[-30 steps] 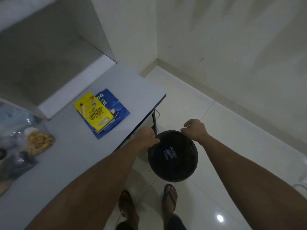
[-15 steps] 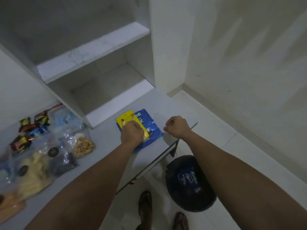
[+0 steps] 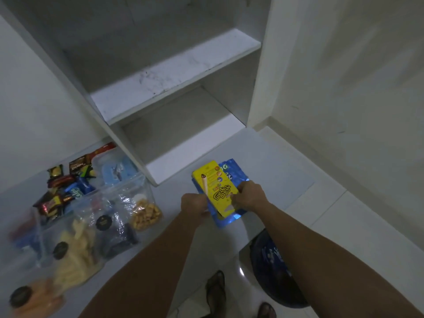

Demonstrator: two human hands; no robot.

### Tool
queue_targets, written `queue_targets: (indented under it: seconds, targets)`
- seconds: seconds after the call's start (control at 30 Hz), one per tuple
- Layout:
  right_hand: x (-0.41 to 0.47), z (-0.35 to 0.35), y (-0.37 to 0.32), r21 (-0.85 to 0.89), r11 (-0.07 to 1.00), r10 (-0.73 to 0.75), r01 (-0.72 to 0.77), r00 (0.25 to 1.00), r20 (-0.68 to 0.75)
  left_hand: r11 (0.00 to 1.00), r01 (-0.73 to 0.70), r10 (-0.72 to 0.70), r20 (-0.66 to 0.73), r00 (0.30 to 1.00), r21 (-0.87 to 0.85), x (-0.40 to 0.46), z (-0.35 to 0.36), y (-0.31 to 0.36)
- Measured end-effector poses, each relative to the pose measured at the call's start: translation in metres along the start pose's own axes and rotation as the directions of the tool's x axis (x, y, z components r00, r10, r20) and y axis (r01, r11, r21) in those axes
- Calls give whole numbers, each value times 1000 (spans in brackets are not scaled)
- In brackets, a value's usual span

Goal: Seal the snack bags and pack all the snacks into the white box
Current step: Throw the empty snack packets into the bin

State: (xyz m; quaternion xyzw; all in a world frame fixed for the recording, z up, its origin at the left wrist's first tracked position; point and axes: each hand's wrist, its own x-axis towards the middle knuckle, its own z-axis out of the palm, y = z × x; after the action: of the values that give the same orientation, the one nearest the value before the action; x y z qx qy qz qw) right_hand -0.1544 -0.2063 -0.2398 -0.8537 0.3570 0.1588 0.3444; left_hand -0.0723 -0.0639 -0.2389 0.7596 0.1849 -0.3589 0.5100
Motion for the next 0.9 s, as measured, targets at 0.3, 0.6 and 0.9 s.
queue_targets:
  seconds: [0.3,0.6,0.9]
  targets:
    - [-4,-1,10,273,959,96,-79,994,-51,968,-94,79,71,994,234,10,5,-5]
    - [-39,-58,76,612,781,321,-125,921,-221,980,-177,161,161,974,90,-25,43,3]
    - [-126,-94,204,717,674,557,-176,759,-337,910,-347,266,324,908,225,-119,132,-27]
